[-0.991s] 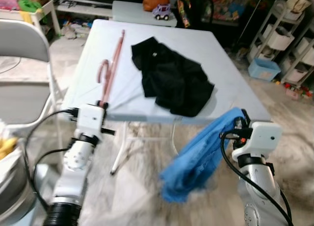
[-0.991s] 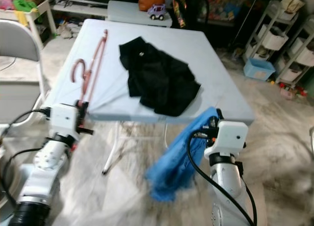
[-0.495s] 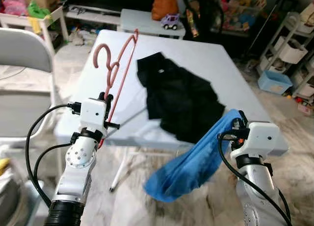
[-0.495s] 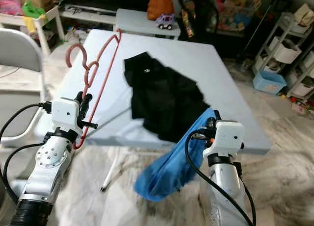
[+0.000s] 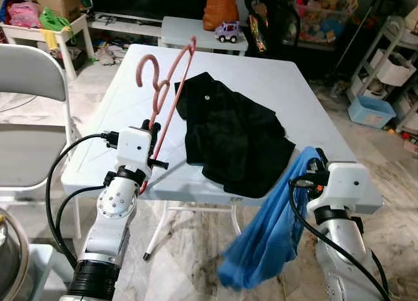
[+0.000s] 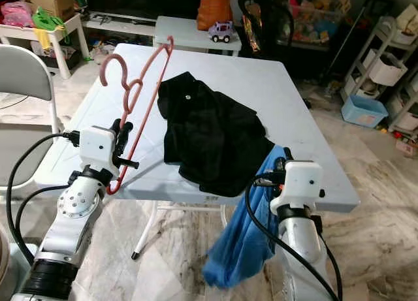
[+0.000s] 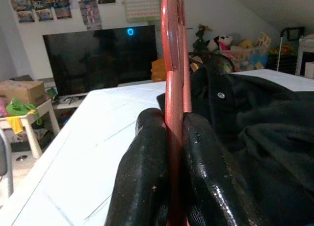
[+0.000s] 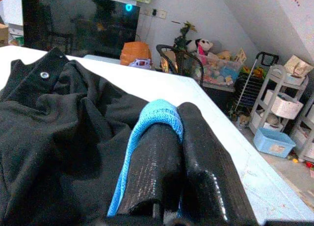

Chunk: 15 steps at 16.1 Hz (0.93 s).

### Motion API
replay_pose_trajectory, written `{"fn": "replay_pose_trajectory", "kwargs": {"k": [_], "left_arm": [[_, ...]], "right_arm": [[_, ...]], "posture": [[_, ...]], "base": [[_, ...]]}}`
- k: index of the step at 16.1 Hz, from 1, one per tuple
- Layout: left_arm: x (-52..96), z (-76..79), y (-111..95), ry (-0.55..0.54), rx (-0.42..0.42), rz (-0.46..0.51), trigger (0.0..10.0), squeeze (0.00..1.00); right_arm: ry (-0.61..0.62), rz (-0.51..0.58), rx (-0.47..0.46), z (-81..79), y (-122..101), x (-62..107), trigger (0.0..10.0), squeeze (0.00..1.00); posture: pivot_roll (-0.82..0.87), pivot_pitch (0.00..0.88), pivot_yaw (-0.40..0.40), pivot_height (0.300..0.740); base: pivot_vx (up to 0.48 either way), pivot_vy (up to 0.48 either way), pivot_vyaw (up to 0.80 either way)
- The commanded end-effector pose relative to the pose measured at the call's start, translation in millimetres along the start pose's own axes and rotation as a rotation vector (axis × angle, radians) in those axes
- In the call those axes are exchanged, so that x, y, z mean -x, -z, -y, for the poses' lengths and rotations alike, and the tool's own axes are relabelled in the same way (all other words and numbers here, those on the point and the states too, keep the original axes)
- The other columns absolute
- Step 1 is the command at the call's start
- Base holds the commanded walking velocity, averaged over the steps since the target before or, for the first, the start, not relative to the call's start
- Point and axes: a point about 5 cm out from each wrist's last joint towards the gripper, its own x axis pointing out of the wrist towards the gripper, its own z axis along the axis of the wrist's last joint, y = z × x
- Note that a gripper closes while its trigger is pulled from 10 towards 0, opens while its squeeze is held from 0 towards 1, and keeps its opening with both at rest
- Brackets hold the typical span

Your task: Hang hanger

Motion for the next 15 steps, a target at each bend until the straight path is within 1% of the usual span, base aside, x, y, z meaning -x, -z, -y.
{"fn": "replay_pose_trajectory", "kwargs": {"k": [1, 3, 5, 6, 7, 8, 9, 10, 11, 12, 13, 14, 15], "left_arm": [[8.2, 4.1, 18.9, -0.006, 0.019, -0.095, 10.0, 0.0], [13.2, 9.8, 20.1, 0.0, 0.026, -0.105, 10.0, 0.0], [18.5, 12.3, 20.7, 0.013, 0.021, -0.105, 10.0, 0.0], [20.3, 10.9, 21.5, 0.013, 0.017, -0.107, 10.0, 0.0], [22.0, 8.4, 23.1, 0.002, 0.011, -0.114, 10.0, 0.0], [23.3, 9.6, 22.8, -0.002, 0.014, -0.114, 10.0, 0.0], [23.6, 10.0, 22.8, -0.002, 0.015, -0.114, 10.0, 0.0], [25.8, 11.5, 22.3, -0.007, 0.018, -0.115, 10.0, 0.0], [27.8, 11.5, 22.7, -0.012, 0.019, -0.119, 10.0, 0.0], [30.5, 10.4, 23.6, -0.02, 0.02, -0.125, 10.0, 0.0], [31.9, 10.1, 23.2, -0.022, 0.019, -0.125, 10.0, 0.0], [32.7, 10.1, 21.7, -0.025, 0.018, -0.124, 10.0, 0.0], [34.1, 10.1, 20.7, -0.029, 0.017, -0.122, 10.0, 0.0]], "right_arm": [[0.016, 0.02, 0.012, 6.2, -4.4, -0.2, 10.0, 0.0], [-0.021, 0.021, 0.028, 7.2, -6.2, -3.2, 10.0, 0.0], [-0.083, 0.05, 0.036, 15.1, -17.5, -21.7, 10.0, 0.0], [-0.106, 0.082, 0.06, 22.0, -28.4, -36.4, 10.0, 0.0], [-0.111, 0.156, 0.091, 38.9, -57.6, -73.9, 10.0, 0.0], [-0.124, 0.207, 0.077, 45.9, -85.7, -104.3, 10.0, 0.0], [-0.126, 0.212, 0.075, 46.5, -89.0, -107.6, 10.0, 0.0], [-0.175, 0.253, 0.141, 38.5, -111.9, -133.4, 10.0, 0.0], [-0.217, 0.268, 0.163, 28.6, -125.4, -149.5, 10.0, 0.0], [-0.276, 0.281, 0.139, 11.6, -139.8, -165.2, 10.0, 0.0], [-0.311, 0.263, 0.15, -3.8, -150.7, -178.6, 10.0, 0.0], [-0.316, 0.266, 0.135, -17.2, -169.6, -189.1, 10.0, 0.0], [-0.299, 0.291, 0.134, -24.2, -190.6, -195.4, 10.0, 0.0]], "posture": [[0.2, 0.074, -0.167, 0.74], [0.2, 0.082, -0.171, 0.74], [0.21, 0.102, -0.184, 0.74], [0.22, 0.107, -0.191, 0.74], [0.22, 0.11, -0.201, 0.74], [0.23, 0.114, -0.209, 0.74], [0.23, 0.114, -0.209, 0.74], [0.24, 0.12, -0.227, 0.74], [0.25, 0.124, -0.234, 0.74], [0.25, 0.128, -0.242, 0.74], [0.26, 0.136, -0.25, 0.74], [0.28, 0.147, -0.256, 0.74], [0.29, 0.156, -0.261, 0.74]], "base": [[0.0, 0.0, 0.0], [0.0, 0.0, 0.0], [0.0, 0.0, 0.0], [0.0, 0.0, 0.0], [0.0, 0.0, 0.0], [0.0, 0.0, 0.0], [0.0, 0.0, 0.0], [0.0, 0.0, 0.0], [0.0, 0.0, 0.0], [0.0, 0.0, 0.0], [0.0, 0.0, 0.0], [0.0, 0.0, 0.0], [0.0, 0.0, 0.0]]}}
